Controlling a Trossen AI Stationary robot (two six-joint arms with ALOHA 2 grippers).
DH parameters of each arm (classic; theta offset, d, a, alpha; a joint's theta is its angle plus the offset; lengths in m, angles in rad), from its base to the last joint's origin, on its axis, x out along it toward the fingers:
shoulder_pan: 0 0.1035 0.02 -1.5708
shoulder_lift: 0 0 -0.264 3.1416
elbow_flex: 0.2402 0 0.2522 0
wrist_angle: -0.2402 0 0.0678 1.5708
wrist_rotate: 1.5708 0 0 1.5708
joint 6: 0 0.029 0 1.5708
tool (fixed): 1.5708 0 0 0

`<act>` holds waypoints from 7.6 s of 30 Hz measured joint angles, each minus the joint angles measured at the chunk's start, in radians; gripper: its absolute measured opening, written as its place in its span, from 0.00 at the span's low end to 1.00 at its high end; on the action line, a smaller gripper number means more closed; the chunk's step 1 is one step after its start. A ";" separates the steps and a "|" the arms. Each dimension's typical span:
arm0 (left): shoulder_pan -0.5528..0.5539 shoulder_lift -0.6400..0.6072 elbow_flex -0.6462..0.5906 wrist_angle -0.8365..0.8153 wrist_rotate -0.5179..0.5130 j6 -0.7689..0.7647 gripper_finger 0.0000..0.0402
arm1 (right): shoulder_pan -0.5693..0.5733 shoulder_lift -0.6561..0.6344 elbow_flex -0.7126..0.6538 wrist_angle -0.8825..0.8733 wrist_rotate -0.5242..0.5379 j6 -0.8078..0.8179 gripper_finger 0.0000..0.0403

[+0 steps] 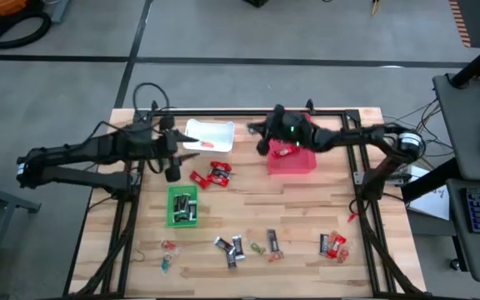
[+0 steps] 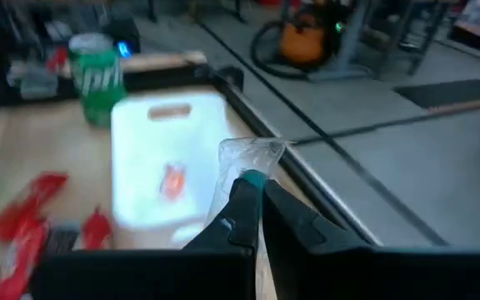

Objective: Organize candy in baskets
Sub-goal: Put the blue gummy into the white bin, then put the red chocolate into the pink bin, then put the brown chocolate into the green basket

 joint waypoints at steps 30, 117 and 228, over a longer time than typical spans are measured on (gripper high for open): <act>0.053 -0.118 -0.263 -0.214 -0.310 -0.919 0.43 | -0.035 0.531 0.507 -0.022 -0.198 0.438 0.02; -0.183 0.174 -0.273 0.267 -0.128 -0.714 0.43 | 0.407 0.619 0.456 -0.244 0.238 0.146 0.27; -0.201 0.210 -0.189 0.140 -0.241 -0.362 0.43 | 0.401 0.346 0.175 -0.080 0.188 0.054 0.37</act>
